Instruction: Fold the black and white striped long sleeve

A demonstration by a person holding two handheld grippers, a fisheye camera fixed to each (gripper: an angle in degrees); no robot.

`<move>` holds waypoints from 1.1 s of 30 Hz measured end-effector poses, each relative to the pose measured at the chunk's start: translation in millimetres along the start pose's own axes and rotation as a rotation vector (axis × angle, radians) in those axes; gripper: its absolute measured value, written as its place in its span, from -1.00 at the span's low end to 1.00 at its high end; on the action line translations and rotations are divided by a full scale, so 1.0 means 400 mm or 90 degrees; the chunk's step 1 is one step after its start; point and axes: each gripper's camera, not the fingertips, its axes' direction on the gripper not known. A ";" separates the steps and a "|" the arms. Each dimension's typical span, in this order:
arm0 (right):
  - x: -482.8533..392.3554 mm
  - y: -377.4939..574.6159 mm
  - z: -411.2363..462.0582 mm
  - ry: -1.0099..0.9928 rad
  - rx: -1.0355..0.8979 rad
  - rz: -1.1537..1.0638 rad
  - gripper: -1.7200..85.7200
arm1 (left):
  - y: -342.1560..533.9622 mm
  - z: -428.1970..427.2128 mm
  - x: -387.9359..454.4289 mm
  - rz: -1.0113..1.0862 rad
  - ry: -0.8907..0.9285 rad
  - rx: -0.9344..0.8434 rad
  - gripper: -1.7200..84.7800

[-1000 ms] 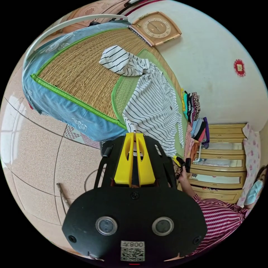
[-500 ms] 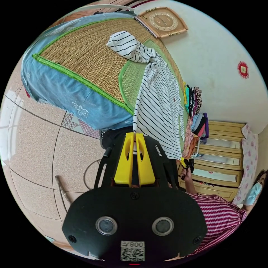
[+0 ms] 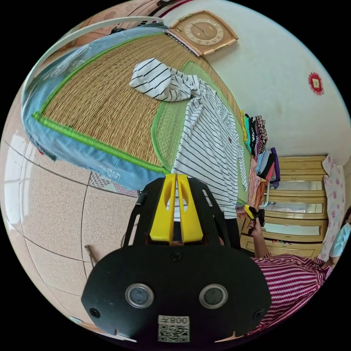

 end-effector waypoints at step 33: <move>-0.153 -0.439 0.287 0.094 0.094 -0.141 -0.95 | -0.494 0.201 0.624 0.224 -0.034 0.036 -0.95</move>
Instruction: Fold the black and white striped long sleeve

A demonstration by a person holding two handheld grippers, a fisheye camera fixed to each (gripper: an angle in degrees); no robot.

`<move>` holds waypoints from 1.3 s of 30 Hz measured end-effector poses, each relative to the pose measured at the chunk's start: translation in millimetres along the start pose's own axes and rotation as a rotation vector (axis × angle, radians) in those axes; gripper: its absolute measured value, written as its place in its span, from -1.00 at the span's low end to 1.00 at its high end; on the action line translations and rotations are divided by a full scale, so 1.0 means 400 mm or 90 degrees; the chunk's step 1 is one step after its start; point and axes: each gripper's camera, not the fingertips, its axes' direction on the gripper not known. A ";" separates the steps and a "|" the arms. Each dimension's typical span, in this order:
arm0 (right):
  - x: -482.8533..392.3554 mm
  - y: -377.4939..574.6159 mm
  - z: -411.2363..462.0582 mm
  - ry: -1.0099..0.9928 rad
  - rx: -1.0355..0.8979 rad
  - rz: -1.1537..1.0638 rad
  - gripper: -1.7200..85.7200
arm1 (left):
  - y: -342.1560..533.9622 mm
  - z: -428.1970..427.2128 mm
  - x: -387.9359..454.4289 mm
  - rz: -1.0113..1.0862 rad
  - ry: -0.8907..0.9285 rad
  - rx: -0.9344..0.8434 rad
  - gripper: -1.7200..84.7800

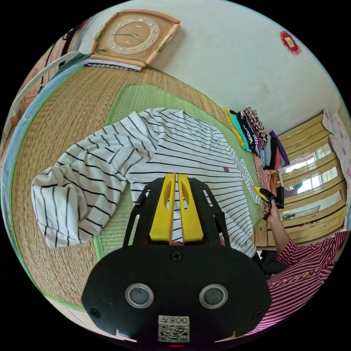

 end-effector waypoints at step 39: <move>0.081 -0.062 -0.147 0.188 0.108 0.054 -0.82 | -0.387 0.253 0.505 0.218 0.090 -0.141 -0.93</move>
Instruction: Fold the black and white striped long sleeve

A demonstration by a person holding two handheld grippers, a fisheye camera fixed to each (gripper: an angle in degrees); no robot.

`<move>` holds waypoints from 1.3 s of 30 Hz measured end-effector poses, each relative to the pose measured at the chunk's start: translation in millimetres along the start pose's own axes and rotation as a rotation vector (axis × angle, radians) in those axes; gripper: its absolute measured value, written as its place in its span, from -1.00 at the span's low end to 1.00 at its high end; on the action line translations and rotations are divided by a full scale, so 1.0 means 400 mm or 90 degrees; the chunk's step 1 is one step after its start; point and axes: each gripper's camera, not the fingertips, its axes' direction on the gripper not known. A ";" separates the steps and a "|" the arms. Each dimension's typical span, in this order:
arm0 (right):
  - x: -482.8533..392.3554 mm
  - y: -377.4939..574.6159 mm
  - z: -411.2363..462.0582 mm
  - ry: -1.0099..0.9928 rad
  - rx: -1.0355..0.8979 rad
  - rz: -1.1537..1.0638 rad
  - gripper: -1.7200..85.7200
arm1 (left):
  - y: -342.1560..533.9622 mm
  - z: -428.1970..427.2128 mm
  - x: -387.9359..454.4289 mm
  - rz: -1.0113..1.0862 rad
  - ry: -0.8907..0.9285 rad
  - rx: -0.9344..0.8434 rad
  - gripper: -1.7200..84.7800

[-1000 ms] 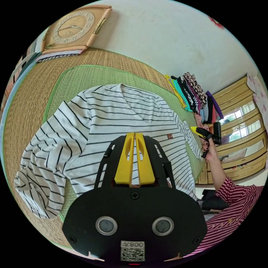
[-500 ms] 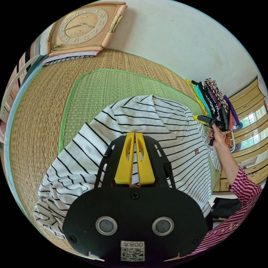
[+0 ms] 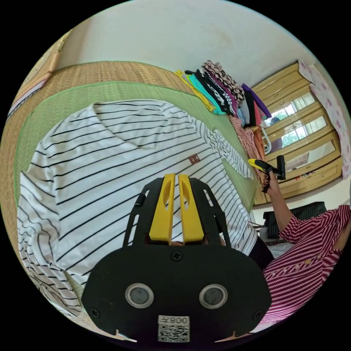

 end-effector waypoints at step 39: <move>-0.042 -0.039 -0.245 -0.190 0.199 -0.128 -0.95 | -0.072 -0.022 0.043 -0.016 0.169 0.060 -0.95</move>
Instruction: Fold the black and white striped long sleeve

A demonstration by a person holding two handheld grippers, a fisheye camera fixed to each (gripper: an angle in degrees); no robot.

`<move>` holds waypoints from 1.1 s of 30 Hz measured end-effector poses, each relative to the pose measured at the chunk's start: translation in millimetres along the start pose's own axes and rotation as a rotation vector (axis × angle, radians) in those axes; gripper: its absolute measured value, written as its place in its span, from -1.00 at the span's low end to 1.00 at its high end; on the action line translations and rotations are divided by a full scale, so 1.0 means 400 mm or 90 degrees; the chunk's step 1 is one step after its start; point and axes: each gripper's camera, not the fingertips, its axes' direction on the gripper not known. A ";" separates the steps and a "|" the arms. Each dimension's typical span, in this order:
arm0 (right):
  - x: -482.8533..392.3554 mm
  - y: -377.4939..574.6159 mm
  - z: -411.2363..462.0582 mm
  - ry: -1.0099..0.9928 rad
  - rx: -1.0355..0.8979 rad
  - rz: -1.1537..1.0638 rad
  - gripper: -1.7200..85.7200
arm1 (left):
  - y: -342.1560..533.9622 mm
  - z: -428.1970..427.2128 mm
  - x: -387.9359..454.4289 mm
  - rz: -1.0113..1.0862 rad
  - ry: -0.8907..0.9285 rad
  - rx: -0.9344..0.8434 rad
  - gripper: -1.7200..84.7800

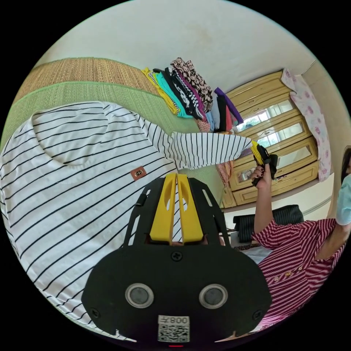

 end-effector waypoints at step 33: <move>-0.383 0.838 1.133 -0.060 -0.587 -0.283 -0.74 | 0.386 -0.366 -0.300 -0.186 -0.140 0.166 -0.74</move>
